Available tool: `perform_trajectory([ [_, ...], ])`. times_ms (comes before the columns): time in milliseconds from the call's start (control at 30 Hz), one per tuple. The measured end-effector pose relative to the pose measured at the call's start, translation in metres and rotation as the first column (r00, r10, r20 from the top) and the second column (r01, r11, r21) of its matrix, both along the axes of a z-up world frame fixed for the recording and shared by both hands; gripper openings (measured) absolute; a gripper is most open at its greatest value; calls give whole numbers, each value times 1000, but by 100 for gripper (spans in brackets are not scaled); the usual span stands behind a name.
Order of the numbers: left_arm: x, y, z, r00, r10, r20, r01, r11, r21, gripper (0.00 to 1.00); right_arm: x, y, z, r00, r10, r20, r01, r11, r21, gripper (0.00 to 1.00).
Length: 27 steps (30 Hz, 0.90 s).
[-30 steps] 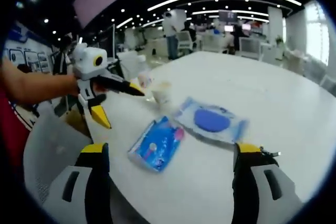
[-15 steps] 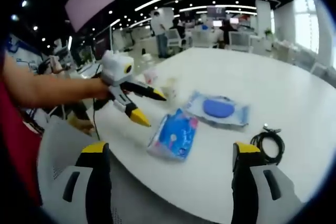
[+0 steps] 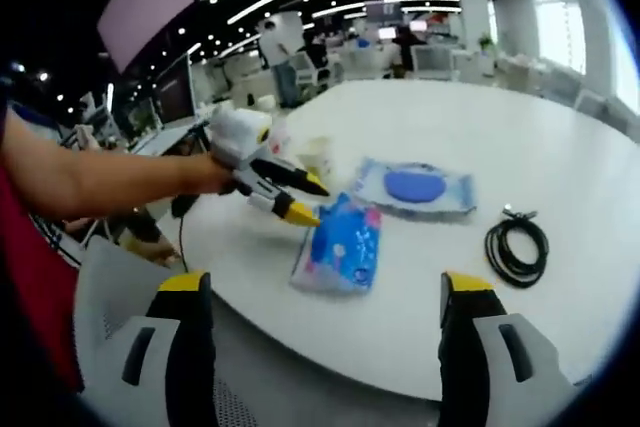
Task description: Arrange the tabletop items into an orderly group along one side of the table until the central work area is clear of visible clutter.
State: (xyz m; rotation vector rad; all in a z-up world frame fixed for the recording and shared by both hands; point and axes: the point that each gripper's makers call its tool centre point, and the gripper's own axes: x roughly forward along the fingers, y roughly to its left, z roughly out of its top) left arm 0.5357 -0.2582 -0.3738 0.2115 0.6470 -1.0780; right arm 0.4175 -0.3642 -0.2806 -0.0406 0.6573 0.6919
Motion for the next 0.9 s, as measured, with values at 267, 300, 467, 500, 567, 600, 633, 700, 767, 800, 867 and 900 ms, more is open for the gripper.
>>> perform_trajectory([
  [267, 1, -1, -6, 1000, -1, 17, 0, 999, 32, 26, 4, 10, -6, 1000, 0, -13, 0, 1000, -2, 91],
  [300, 1, -1, -7, 1000, -1, 19, 1, 1000, 31, 24, 4, 11, -7, 1000, -2, -16, 2, 1000, -2, 90],
  [467, 3, -1, -8, 1000, 10, 23, -11, 999, 37, 14, 6, 12, -14, 999, -21, -34, 20, 1000, -12, 89],
  [500, 3, 0, -9, 1000, 15, 21, -16, 999, 39, 13, 7, 12, -15, 999, -26, -38, 26, 1000, -15, 88],
  [567, 3, 0, -9, 999, 17, 27, -18, 999, 45, 10, 6, 13, -16, 999, -29, -43, 28, 999, -16, 88],
  [600, 3, 1, -10, 999, 19, 29, -20, 999, 48, 9, 6, 14, -16, 999, -29, -45, 28, 999, -17, 88],
  [633, 2, 0, -10, 999, 19, 32, -21, 999, 50, 8, 7, 14, -17, 998, -30, -46, 29, 999, -20, 88],
  [700, 3, 1, -9, 999, 32, 43, -34, 998, 54, 5, 7, 15, -19, 998, -31, -50, 30, 999, -23, 88],
  [767, 4, 3, -7, 997, 56, 50, -58, 997, 44, 2, 8, 15, -21, 998, -33, -54, 32, 999, -30, 87],
  [800, 5, 4, -7, 997, 66, 49, -68, 997, 41, 1, 9, 15, -22, 998, -35, -58, 34, 999, -33, 87],
  [867, 3, 5, -6, 996, 79, 43, -80, 996, 33, 1, 9, 16, -23, 998, -36, -59, 34, 999, -36, 87],
  [900, 2, 6, -5, 995, 87, 47, -89, 995, 36, 0, 10, 16, -24, 998, -37, -58, 34, 999, -37, 86],
])
